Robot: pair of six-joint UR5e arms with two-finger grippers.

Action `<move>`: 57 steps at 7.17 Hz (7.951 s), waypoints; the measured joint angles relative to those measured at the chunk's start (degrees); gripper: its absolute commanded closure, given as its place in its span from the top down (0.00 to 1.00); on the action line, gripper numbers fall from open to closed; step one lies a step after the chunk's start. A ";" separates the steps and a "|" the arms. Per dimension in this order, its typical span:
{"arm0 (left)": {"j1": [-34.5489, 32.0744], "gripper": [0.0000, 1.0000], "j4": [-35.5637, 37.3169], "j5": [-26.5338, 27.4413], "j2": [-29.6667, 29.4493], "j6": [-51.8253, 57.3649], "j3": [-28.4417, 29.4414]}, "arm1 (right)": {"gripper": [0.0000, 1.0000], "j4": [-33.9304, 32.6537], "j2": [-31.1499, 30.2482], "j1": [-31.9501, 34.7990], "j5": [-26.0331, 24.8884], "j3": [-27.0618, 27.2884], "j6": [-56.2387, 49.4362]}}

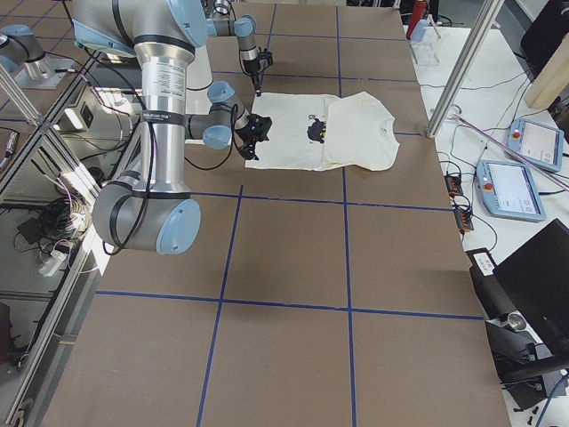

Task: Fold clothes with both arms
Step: 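Grasp the hem corners with both grippers, then lift the hem with both grippers and fold it toward the collar, then release the hem near the collar and draw the left gripper back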

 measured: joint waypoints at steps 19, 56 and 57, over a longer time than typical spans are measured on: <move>0.00 0.00 -0.16 -0.56 -1.10 0.48 -3.00 | 0.00 -16.12 6.91 -12.63 -8.78 -7.67 14.60; -28.64 1.00 0.88 -14.93 -11.62 38.91 8.87 | 1.00 -14.81 34.11 25.73 14.51 -30.40 -21.97; -25.05 0.90 -1.28 -14.35 -8.71 35.05 6.55 | 1.00 -14.79 34.07 25.74 14.61 -30.22 -22.06</move>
